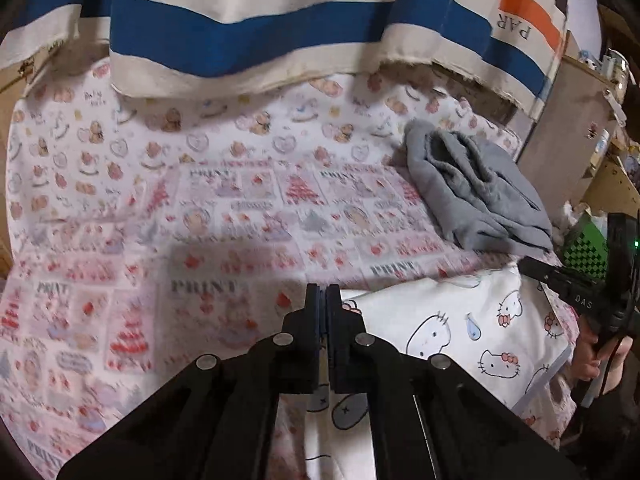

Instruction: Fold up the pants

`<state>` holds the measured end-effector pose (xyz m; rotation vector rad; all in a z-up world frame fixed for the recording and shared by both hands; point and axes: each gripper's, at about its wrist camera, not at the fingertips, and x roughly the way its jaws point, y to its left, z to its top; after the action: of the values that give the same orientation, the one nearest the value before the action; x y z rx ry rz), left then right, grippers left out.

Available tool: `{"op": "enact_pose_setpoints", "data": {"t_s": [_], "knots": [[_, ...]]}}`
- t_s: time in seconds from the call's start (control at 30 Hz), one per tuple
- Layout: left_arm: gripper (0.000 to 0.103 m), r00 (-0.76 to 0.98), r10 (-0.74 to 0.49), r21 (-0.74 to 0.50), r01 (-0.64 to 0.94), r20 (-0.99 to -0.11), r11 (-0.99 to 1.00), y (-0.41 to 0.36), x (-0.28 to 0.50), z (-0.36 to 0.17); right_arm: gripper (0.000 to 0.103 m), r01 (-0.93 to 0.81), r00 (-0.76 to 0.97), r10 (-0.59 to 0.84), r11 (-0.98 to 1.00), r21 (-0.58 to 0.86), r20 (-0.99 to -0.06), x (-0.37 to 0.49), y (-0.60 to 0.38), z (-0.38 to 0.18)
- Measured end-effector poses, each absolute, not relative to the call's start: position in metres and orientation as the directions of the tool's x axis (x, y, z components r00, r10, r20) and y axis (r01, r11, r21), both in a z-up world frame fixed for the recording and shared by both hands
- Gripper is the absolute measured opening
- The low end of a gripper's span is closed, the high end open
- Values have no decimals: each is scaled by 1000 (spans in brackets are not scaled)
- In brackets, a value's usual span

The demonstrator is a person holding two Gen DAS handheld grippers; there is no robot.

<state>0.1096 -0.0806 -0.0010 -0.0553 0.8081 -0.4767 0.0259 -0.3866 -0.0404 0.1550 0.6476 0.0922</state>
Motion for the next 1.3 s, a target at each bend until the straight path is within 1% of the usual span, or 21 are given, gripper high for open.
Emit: {"op": "enact_pose_setpoints", "data": {"t_s": [0.17,0.4,0.43,0.47,0.5,0.53,0.57,0.6,0.63,0.67,0.73,0.83,0.9,1.03,1.17,1.3], "knots": [[2,592,-384,-193,362,-708,912,-80,128,-13,1,8,785,108,983,185,-610,40,-395,-47],[3,566,-347,-154,360,-747,920,-83,130,-32,1,10,765,108,984,179,-635,46,-393,-56],[4,561,-345,-149,365,-752,919,-83,129,-32,1,-4,762,113,985,170,-637,45,-391,-56],[7,564,-339,-139,367,-753,920,-83,127,-32,2,-10,762,112,987,161,-638,44,-390,-56],[7,577,-319,-114,362,-752,925,-82,124,-30,2,-19,770,104,990,141,-630,40,-388,-54],[9,598,-289,-80,350,-747,933,-80,121,-28,2,-7,789,78,993,117,-610,34,-388,-50],[21,628,-242,-30,328,-740,944,-79,117,-24,2,-2,805,66,994,109,-590,27,-389,-45],[29,662,-215,6,315,-718,949,-76,111,-19,2,-5,818,66,994,108,-572,20,-390,-40],[38,683,-226,3,317,-694,948,-73,105,-13,2,-2,828,62,994,109,-557,13,-393,-34],[38,696,-246,-13,322,-675,947,-69,98,-6,5,4,838,60,993,117,-542,5,-395,-27],[38,714,-274,-29,335,-644,942,-67,83,6,5,-17,852,93,989,149,-515,-9,-395,-17],[38,736,-323,-29,382,-595,924,-73,54,21,5,-61,845,148,981,182,-513,-25,-388,-11],[38,735,-347,-34,405,-583,914,-81,36,23,5,-91,830,188,975,204,-526,-34,-381,-13],[37,701,-349,-56,404,-622,913,-89,19,11,5,-109,801,217,970,219,-558,-49,-366,-26],[31,653,-327,-56,400,-683,915,-94,12,-13,5,-95,761,209,972,213,-615,-52,-357,-48],[31,629,-303,-59,378,-716,924,-90,13,-31,5,-74,723,205,973,221,-660,-47,-359,-69]]}}
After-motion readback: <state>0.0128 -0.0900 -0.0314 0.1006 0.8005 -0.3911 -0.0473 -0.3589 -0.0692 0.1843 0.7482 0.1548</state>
